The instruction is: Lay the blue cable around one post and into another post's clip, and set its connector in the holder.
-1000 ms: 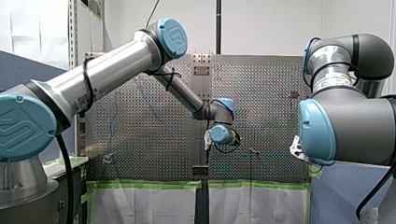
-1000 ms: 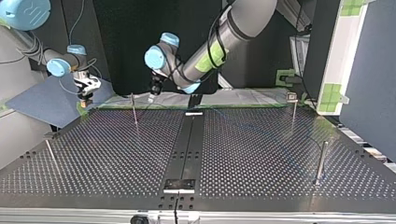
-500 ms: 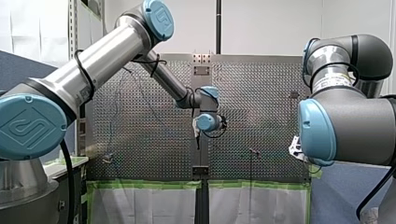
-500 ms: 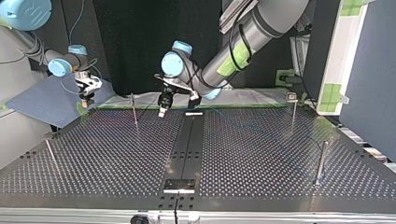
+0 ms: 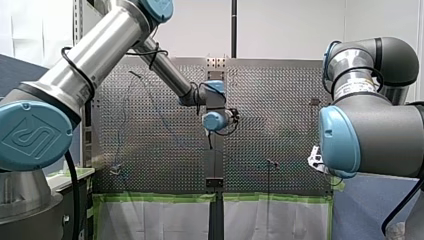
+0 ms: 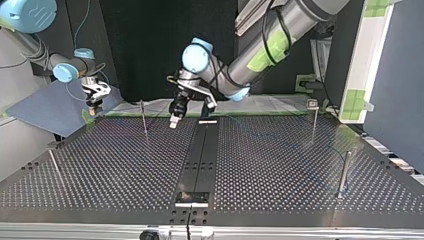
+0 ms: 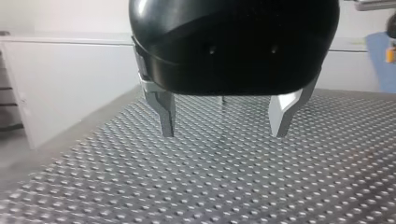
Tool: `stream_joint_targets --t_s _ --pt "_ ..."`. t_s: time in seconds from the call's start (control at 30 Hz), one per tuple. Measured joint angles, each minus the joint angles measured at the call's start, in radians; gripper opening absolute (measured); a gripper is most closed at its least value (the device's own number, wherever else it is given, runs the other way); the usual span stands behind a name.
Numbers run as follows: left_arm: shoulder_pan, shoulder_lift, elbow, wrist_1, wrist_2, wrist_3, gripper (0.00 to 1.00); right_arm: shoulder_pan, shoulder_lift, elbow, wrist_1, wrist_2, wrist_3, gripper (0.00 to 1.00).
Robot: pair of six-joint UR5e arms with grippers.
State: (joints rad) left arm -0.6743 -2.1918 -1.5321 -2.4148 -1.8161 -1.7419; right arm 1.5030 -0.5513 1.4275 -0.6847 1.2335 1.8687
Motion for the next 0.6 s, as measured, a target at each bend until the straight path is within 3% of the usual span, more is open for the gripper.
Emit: stream_joint_targets --t_s 0.6 --pt "0.015 0.19 -0.19 0.173 -0.019 0.004 1.0 0.003 0.0 0.0 -0.002 -0.004 0.0 0.0"
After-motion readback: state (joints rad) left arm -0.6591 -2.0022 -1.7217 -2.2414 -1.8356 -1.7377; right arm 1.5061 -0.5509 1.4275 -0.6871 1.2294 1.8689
